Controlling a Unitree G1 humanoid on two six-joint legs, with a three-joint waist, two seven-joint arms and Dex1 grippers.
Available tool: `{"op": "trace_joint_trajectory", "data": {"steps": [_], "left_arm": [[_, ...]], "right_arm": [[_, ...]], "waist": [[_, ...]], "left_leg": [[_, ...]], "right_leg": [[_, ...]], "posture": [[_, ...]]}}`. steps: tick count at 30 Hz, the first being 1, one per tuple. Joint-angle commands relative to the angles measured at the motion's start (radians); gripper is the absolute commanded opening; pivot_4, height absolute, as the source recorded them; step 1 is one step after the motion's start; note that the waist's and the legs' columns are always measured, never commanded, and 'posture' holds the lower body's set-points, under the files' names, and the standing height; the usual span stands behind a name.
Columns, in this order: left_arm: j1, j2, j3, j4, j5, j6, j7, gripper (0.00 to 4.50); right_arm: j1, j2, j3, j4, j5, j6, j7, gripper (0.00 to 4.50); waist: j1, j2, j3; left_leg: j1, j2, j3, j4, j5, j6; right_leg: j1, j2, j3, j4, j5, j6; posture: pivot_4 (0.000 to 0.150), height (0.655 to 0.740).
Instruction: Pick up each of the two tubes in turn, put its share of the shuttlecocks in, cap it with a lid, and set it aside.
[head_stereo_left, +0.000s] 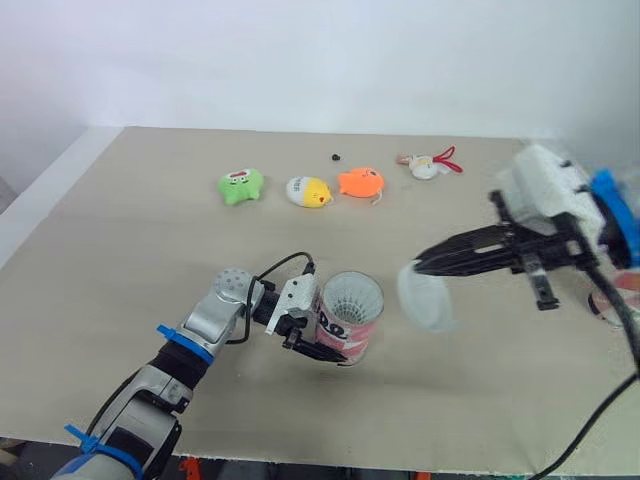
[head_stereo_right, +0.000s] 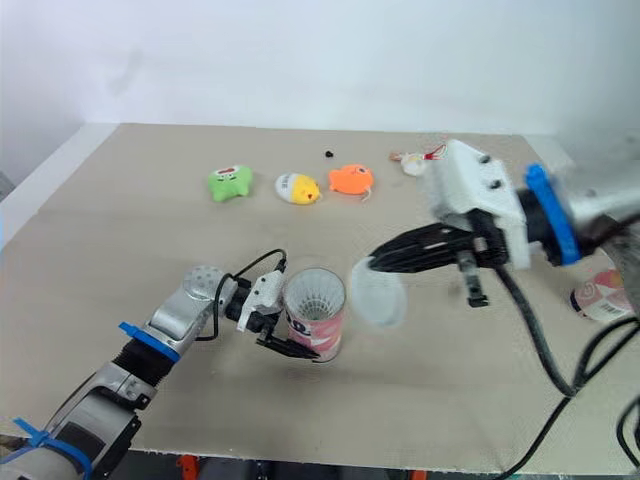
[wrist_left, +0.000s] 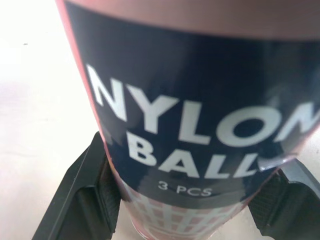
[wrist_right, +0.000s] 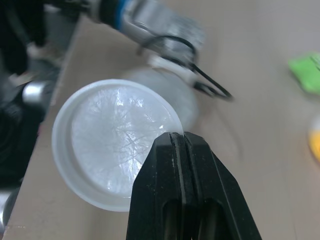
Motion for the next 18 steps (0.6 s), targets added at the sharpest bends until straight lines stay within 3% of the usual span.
{"op": "trace_joint_trajectory", "data": {"steps": [1, 8, 18], "left_arm": [[0.024, 0.015, -0.025, 0.033, 0.027, 0.058, -0.006, 2.83], [0.022, 0.049, -0.065, 0.028, 0.084, 0.029, -0.020, 2.83], [0.029, 0.058, -0.086, 0.042, 0.126, -0.031, -0.016, 2.83]], "right_arm": [[-0.105, 0.032, 0.100, 0.019, -0.089, -0.029, 0.028, 0.10], [-0.249, 0.152, 0.284, 0.104, -0.285, -0.143, 0.080, 0.10], [-0.305, 0.239, 0.315, 0.117, -0.340, -0.183, 0.140, 0.10]], "waist": [[0.000, 0.001, 0.000], [0.000, 0.001, 0.000], [-0.001, 0.001, 0.000]], "left_leg": [[-0.001, 0.000, 0.001, 0.000, 0.000, 0.000], [-0.001, 0.001, 0.001, -0.003, -0.001, -0.002], [0.001, 0.006, 0.001, -0.003, -0.001, -0.002]], "right_leg": [[0.000, 0.000, 0.001, 0.000, 0.001, -0.001], [-0.002, 0.002, 0.001, 0.000, 0.001, -0.006], [-0.001, 0.008, 0.001, 0.001, 0.003, -0.011]], "posture": [[0.150, 0.7400], [0.150, 0.7400], [0.150, 0.7400]]}}
